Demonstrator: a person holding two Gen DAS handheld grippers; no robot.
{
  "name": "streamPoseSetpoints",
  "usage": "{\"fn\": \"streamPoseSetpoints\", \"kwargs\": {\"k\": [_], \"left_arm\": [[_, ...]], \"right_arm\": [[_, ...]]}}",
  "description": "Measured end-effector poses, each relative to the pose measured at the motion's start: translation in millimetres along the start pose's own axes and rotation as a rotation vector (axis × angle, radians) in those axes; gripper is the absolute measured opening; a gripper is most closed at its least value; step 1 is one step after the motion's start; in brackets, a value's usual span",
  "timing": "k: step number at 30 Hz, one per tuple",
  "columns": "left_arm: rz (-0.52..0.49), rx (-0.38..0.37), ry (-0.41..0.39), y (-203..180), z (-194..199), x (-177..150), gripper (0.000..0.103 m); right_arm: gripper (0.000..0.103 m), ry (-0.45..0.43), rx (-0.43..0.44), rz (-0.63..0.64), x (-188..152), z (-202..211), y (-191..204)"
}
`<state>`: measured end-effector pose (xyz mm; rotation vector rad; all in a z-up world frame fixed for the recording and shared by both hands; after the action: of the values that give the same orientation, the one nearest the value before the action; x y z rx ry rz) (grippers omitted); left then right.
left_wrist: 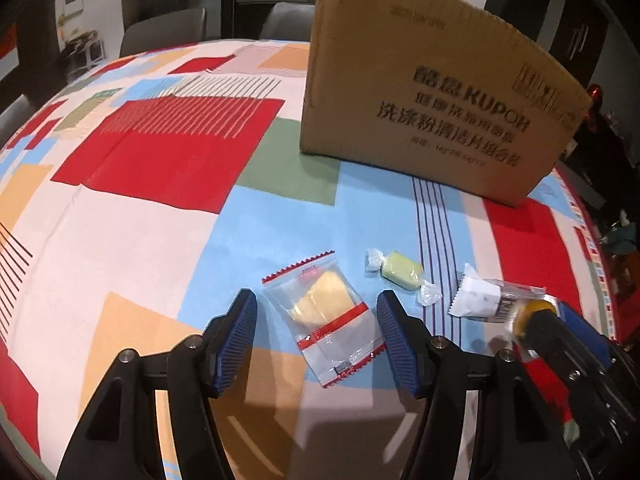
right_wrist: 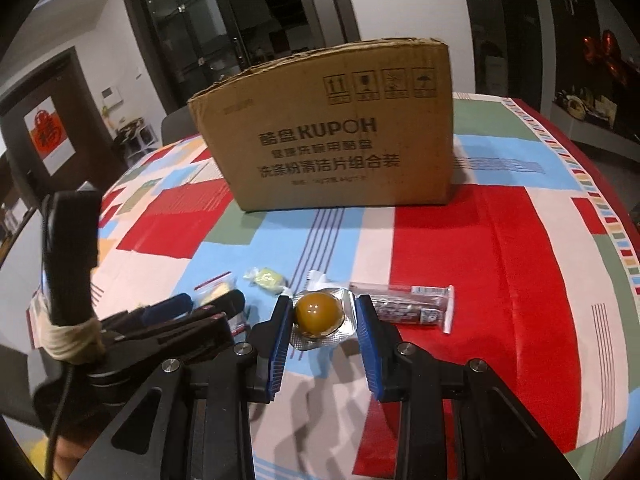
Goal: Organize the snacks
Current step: 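Grasp the clear yellow-cake bag with the left tool while the right tool grasps the round brown sweet, then carry the cake bag and round sweet over the box with both tools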
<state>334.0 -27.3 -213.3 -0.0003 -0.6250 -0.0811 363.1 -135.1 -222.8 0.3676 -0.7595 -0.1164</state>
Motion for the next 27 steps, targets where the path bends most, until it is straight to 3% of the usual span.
{"fn": "streamPoseSetpoints", "kwargs": {"k": [3, 5, 8, 15, 27], "left_arm": [[-0.018, 0.031, 0.001, -2.5, -1.4, -0.3, 0.059], [-0.031, 0.046, -0.004, -2.0, -0.3, -1.2, 0.044], [-0.035, 0.023, -0.011, -1.4, 1.9, -2.6, 0.04], [-0.074, -0.015, -0.029, -1.2, 9.3, -3.4, 0.038], [-0.125, -0.083, -0.106, -4.1, 58.6, 4.2, 0.038]], "right_arm": [[0.034, 0.006, 0.006, -0.01, -0.2, -1.7, -1.6], [0.034, 0.008, 0.007, -0.01, -1.1, -2.5, -1.7], [0.034, 0.01, 0.01, -0.008, -2.5, -2.7, -1.0], [0.034, 0.004, 0.015, 0.01, -4.7, 1.6, 6.0], [0.034, -0.039, 0.034, 0.03, 3.9, 26.4, 18.3]]}}
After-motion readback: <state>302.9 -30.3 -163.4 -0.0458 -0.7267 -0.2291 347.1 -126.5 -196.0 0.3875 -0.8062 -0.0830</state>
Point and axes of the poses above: each gripper's, at about its wrist camera, not at the fingertips, and z roughly against the way its jaws point, y to its left, x to its top, the point moved 10 cm from there along -z, roughly the way its jaws point, and after that the axes turned 13 degrees about -z, right-handed, at the moved point
